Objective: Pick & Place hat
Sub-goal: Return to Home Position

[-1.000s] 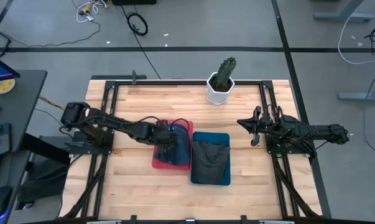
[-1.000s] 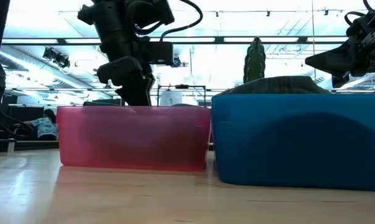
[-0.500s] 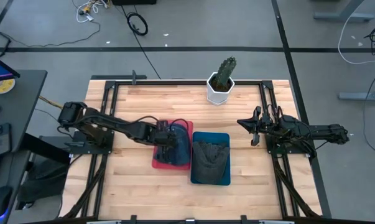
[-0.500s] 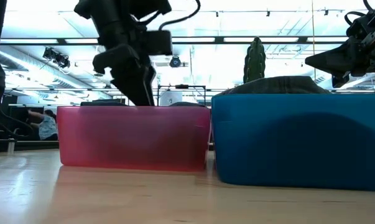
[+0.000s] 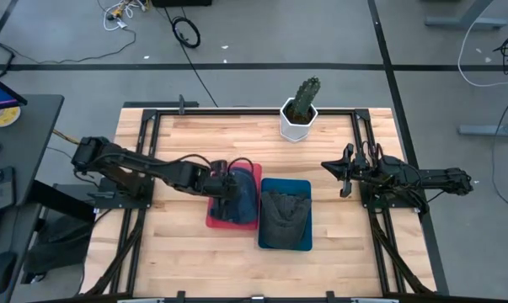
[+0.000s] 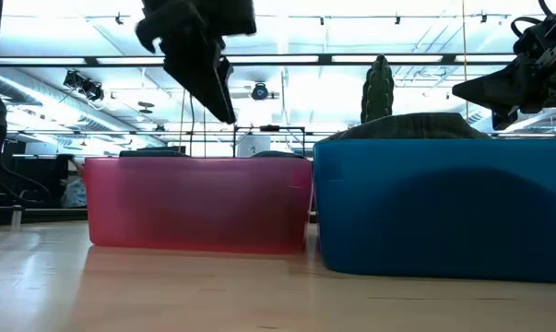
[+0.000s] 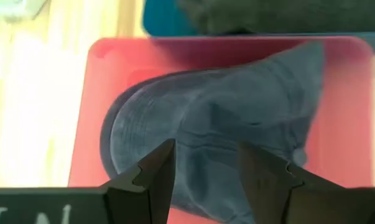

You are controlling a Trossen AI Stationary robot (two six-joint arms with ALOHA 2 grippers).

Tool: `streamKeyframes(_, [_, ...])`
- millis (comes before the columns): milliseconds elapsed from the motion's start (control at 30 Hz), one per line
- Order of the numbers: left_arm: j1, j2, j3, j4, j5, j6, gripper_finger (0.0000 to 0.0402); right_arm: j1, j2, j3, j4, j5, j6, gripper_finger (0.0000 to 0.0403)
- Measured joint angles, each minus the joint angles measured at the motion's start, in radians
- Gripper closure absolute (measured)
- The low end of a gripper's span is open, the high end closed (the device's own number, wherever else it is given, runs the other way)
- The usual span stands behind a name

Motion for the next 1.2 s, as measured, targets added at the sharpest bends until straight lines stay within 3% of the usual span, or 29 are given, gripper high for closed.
streamKeyframes(167, [-0.005, -0.063, -0.011, 0.084, -0.012, 0.046, 0.0229, 0.000, 0.000, 0.000, 0.001, 0.000, 0.000, 0.0389])
streamKeyframes(300, [-0.004, -0.173, -0.097, 0.160, -0.007, 0.069, 0.0229, 0.000, 0.000, 0.000, 0.000, 0.000, 0.000, 0.0389])
streamKeyframes(500, [0.036, -0.433, -0.283, 0.227, -0.008, 0.070, 0.0229, 0.000, 0.000, 0.000, 0.000, 0.000, 0.000, 0.0389])
streamKeyframes(900, [0.061, -0.876, -0.739, 0.861, -0.003, 0.234, 0.0229, 0.000, 0.000, 0.000, 0.001, 0.000, 0.000, 0.0389])
streamKeyframes(1100, [0.082, -1.066, -0.886, 0.917, 0.001, 0.221, 0.0229, 0.000, 0.000, 0.000, 0.001, 0.000, 0.000, 0.0389])
streamKeyframes(1200, [0.081, -1.167, -0.953, 0.953, 0.095, 0.207, 0.0229, 0.000, 0.000, 0.000, 0.001, 0.000, 0.000, 0.0389])
